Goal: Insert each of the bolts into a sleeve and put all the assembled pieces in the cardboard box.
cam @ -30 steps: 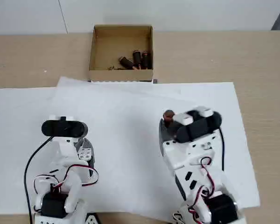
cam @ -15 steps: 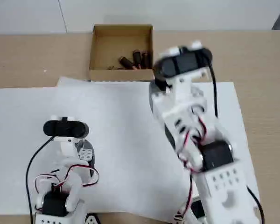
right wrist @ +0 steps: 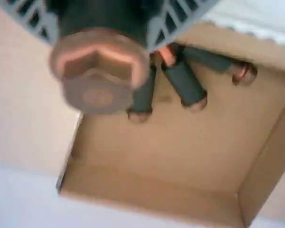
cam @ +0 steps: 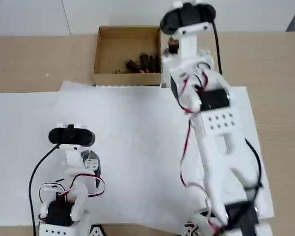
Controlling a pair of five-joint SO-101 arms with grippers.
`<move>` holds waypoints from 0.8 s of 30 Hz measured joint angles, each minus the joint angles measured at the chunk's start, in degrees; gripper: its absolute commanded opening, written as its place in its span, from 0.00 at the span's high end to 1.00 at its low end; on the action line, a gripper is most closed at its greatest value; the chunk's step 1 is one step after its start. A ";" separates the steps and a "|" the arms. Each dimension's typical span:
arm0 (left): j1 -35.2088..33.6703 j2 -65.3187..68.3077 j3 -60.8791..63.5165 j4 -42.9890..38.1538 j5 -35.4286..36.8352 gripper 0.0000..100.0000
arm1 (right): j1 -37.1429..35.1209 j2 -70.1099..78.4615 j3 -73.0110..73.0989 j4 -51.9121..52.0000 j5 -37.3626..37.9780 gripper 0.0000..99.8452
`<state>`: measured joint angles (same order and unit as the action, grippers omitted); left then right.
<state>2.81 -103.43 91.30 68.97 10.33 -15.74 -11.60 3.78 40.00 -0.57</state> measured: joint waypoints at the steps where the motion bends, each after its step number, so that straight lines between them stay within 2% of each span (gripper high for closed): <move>1: 0.00 0.00 0.00 0.00 0.00 1.00 | 0.18 2.37 -1.32 -1.93 0.00 0.99; 14: -0.09 0.00 0.00 0.00 0.00 1.00 | -0.35 33.14 -15.30 -22.15 11.52 0.99; 20: -0.09 0.00 0.00 0.44 4.40 1.00 | -1.32 43.60 -19.16 -29.36 17.05 0.99; 24: -0.09 0.00 0.00 1.05 4.75 1.00 | -2.90 48.18 -21.80 -30.95 20.22 0.89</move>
<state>2.73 -103.43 91.30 70.02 15.08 -18.64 36.57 -18.02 9.05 19.65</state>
